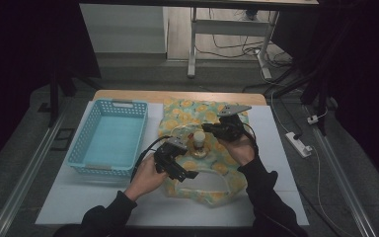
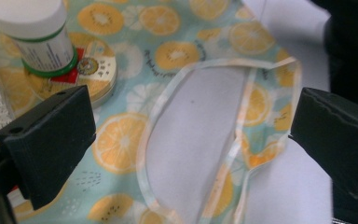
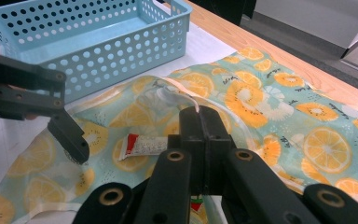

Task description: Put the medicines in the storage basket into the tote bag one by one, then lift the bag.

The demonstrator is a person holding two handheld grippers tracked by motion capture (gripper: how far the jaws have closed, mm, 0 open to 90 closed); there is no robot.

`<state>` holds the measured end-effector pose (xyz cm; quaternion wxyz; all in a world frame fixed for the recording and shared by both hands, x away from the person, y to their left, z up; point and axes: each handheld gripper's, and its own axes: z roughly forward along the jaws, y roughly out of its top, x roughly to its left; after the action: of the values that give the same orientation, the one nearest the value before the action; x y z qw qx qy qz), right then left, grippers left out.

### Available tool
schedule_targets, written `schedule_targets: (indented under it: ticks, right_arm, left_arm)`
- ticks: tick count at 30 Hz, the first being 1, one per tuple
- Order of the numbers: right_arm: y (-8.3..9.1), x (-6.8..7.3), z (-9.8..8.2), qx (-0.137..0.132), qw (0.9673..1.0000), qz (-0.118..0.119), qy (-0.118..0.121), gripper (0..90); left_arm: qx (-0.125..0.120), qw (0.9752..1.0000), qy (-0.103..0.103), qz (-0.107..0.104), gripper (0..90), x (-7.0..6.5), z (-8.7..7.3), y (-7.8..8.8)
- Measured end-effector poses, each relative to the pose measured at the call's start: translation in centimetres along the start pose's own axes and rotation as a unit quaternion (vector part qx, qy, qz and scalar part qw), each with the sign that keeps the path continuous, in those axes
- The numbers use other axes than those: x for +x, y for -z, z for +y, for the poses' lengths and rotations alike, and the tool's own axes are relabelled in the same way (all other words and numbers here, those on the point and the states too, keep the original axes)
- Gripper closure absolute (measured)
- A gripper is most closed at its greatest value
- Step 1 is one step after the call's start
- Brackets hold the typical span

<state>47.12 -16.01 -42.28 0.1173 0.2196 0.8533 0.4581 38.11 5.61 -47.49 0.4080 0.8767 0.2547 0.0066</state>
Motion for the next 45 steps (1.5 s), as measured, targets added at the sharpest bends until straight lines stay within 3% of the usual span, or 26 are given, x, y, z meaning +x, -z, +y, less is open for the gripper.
schedule_targets:
  ticks: [12, 25, 31, 33, 35, 45]
  right_arm:
    - [0.0, 0.2, 0.1, -0.001, 1.0000, 0.001, 0.002, 90.0]
    - [-0.2, 0.2, -0.1, 0.005, 1.0000, 0.003, 0.004, 89.9]
    - [-0.3, 0.2, -0.1, 0.006, 1.0000, 0.004, 0.003, 89.9]
    - [-0.3, 0.2, -0.1, 0.006, 1.0000, 0.003, 0.003, 89.9]
    - [-0.2, 0.1, -0.1, 0.004, 1.0000, 0.002, 0.002, 89.9]
    - [-0.2, 0.1, -0.1, 0.005, 1.0000, 0.001, 0.002, 89.9]
  left_arm:
    - [0.028, 0.9990, 0.012, 0.032, 0.0, 0.5, -0.9, -2.4]
    - [0.066, 0.9964, -0.004, 0.054, 0.0, 1.4, -1.9, -5.3]
    - [0.090, 0.9918, -0.021, 0.088, 2.9, 1.5, -2.2, -6.3]
    - [0.088, 0.9920, -0.021, 0.089, 4.0, 1.6, -2.1, -6.2]
    - [0.088, 0.9921, -0.025, 0.085, 9.8, 1.7, -2.0, -6.0]
    - [0.082, 0.9926, -0.005, 0.089, 56.3, 2.4, -1.7, -5.2]
